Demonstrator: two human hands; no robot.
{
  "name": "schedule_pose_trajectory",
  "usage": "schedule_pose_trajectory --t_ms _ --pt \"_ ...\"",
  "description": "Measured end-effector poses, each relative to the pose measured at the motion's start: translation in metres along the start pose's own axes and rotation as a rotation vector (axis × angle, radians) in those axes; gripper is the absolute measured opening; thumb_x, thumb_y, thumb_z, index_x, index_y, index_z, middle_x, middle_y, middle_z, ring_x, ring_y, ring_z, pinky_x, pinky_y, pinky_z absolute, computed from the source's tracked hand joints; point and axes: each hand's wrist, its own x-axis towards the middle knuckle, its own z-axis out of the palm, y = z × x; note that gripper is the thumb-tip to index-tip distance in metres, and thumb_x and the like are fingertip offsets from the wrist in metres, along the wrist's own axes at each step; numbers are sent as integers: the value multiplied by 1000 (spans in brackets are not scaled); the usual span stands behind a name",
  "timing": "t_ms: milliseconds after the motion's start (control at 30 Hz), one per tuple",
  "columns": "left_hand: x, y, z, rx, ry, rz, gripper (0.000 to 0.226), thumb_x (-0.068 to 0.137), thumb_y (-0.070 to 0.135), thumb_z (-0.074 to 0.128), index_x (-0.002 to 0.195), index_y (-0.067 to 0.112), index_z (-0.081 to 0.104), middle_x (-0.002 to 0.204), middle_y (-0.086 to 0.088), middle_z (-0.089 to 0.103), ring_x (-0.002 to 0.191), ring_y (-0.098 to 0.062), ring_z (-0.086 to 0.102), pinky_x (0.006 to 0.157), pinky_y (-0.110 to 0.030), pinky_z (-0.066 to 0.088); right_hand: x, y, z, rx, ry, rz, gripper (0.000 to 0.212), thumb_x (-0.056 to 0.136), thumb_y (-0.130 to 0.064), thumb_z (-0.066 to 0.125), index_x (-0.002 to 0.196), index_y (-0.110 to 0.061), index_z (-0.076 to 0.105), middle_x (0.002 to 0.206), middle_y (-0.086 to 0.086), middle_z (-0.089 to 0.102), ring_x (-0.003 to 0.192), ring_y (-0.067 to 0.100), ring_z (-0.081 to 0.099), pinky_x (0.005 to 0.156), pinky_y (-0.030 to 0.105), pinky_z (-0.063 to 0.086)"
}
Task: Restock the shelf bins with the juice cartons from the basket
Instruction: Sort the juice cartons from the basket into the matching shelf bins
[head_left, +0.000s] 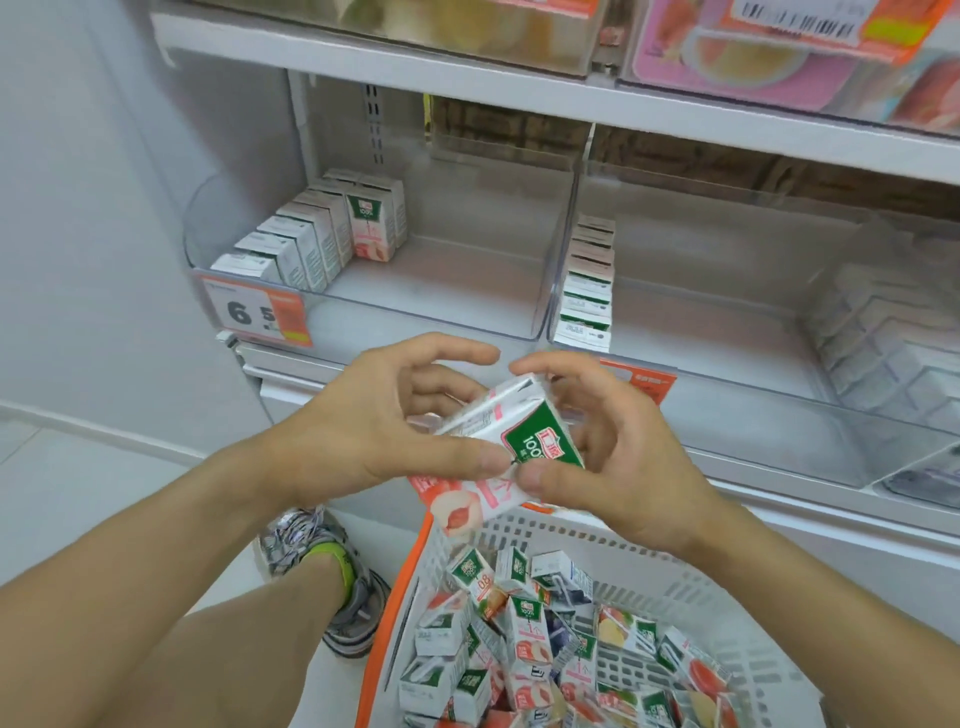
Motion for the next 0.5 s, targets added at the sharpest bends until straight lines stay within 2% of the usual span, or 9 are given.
schedule_pose_trajectory --t_ms 67,133,200,233,267,333,400,467,500 --pt "-6 5 -15 -50 63 85 77 57 26 87 129 21 59 110 -9 73 104 -31 68 84 -45 59 23 -12 10 -22 5 -80 62 65 -17 85 119 -29 58 110 26 52 77 29 72 62 46 58" --pt "-8 13 -30 -167 159 165 66 63 29 81 126 18 62 113 -8 73 100 -24 70 73 -32 60 50 -23 20 -63 31 -165 61 63 -17 85 116 -26 56 108 25 52 75 31 71 62 51 58" --pt "-6 16 -48 -319 370 188 45 70 38 72 110 18 70 108 0 74 91 -15 70 64 -24 55 77 -33 29 -131 87 -244 60 62 -19 86 113 -25 55 107 22 57 80 36 71 65 53 60" --pt "-3 14 -59 -304 531 189 30 74 37 67 99 21 73 101 5 74 89 -10 69 68 -26 56 91 -38 33 -172 123 -275 58 63 -17 86 111 -27 55 107 20 59 82 37 71 65 51 61" --pt "0 7 -72 -189 720 180 16 81 31 64 93 25 73 95 9 74 87 -6 68 77 -29 56 105 -42 35 -220 163 -295 58 64 -15 86 111 -27 54 107 18 60 83 35 72 64 47 62" --pt "5 -10 -95 181 989 141 17 86 18 60 96 28 70 98 11 70 90 -5 64 89 -32 52 135 -47 37 -365 240 -321 57 66 -15 87 111 -26 55 104 6 63 84 25 71 64 42 62" --pt "13 -31 -106 449 999 128 26 81 16 62 104 25 69 109 4 66 101 -16 61 87 -27 46 168 -45 36 -545 284 -322 56 64 -23 86 112 -27 56 97 -9 62 82 13 64 65 36 59" --pt "22 -47 -107 650 922 155 29 78 15 68 106 21 70 108 -2 63 108 -27 53 91 -24 38 202 -39 35 -733 284 -281 58 62 -29 84 113 -29 57 95 -9 64 81 12 59 69 32 55" --pt "27 -54 -107 728 903 177 28 77 18 73 105 20 70 105 -3 62 110 -29 50 96 -29 39 219 -34 35 -818 267 -243 60 61 -30 84 116 -29 58 99 -6 65 84 14 59 72 31 53"
